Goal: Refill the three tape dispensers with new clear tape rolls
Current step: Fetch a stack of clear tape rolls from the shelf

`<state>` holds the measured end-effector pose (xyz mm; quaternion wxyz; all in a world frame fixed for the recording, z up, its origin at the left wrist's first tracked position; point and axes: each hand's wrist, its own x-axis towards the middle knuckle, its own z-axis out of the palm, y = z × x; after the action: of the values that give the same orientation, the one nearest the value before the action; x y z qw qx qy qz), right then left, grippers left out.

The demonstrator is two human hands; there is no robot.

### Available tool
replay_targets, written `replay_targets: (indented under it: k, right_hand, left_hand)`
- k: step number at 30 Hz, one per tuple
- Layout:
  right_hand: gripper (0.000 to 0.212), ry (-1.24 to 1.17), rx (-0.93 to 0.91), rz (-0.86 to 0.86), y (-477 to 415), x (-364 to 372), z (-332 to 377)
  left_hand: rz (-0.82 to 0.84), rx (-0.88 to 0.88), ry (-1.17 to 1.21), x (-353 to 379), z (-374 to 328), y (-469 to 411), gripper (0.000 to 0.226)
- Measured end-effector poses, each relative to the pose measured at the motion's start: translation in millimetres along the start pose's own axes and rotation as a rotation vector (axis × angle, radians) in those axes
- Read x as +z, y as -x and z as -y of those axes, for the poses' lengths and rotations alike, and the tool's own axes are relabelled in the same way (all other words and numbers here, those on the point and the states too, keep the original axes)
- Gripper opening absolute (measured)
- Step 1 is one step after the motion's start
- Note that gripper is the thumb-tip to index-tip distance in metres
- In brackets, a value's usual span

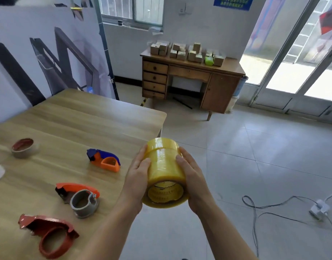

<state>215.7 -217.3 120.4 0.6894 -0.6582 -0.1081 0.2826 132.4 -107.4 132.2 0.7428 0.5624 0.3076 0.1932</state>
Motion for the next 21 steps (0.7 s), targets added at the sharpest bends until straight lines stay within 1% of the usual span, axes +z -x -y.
replay_targets:
  k: [4,10,15,19,21]
  right_hand:
    - [0.041,0.011,0.03,0.066,-63.2,-30.2,7.9]
    - [0.046,0.081,0.068,0.188,-146.5,-63.8,29.9]
    - [0.05,0.111,0.144,0.291,-205.0,-65.9,39.6]
    - [0.045,0.127,0.201,0.362,-257.4,-54.8,40.8]
    - [0.046,0.129,0.229,0.387,-284.5,-47.2,40.4]
  left_hand:
    - [-0.103,0.009,0.035,39.2,4.3,-47.9,0.043]
    - [-0.207,-0.015,0.061,87.1,4.3,-108.5,0.043]
    - [-0.327,-0.054,0.108,101.4,2.3,-155.6,0.042]
    - [-0.418,-0.063,0.119,99.8,3.8,-201.2,0.044]
    - [-0.45,-0.082,0.14,96.6,3.9,-226.0,0.043]
